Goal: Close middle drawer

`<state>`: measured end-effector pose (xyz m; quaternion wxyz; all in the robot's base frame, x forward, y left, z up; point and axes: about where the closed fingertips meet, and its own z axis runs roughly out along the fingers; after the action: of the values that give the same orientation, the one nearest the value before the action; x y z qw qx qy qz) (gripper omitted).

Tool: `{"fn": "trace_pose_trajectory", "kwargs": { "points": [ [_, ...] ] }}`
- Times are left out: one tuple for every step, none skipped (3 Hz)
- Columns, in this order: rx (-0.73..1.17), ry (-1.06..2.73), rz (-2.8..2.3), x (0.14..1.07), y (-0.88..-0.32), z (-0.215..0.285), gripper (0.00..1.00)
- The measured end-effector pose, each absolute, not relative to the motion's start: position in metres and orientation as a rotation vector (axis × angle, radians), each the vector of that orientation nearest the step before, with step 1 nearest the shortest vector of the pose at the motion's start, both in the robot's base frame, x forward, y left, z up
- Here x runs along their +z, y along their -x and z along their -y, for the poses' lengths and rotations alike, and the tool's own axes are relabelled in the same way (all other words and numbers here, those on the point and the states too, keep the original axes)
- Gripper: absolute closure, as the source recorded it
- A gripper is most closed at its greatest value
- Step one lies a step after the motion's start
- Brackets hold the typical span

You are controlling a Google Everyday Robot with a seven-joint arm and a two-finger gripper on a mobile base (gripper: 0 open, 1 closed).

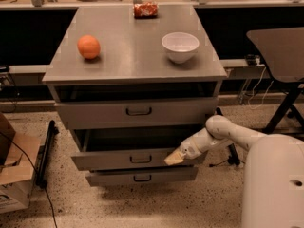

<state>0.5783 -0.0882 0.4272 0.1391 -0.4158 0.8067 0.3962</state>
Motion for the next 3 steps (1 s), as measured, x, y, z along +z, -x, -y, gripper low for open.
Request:
{"fn": "trace_pose_trajectory", "kwargs": {
  "points": [
    [1.133,1.184,-2.322,0.425,-0.584,0.089,0.35],
    [1.124,1.152,-2.300,0.423,-0.590,0.090,0.11],
    [1.107,1.117,-2.285,0.419,-0.600,0.092,0.00]
  ]
}}
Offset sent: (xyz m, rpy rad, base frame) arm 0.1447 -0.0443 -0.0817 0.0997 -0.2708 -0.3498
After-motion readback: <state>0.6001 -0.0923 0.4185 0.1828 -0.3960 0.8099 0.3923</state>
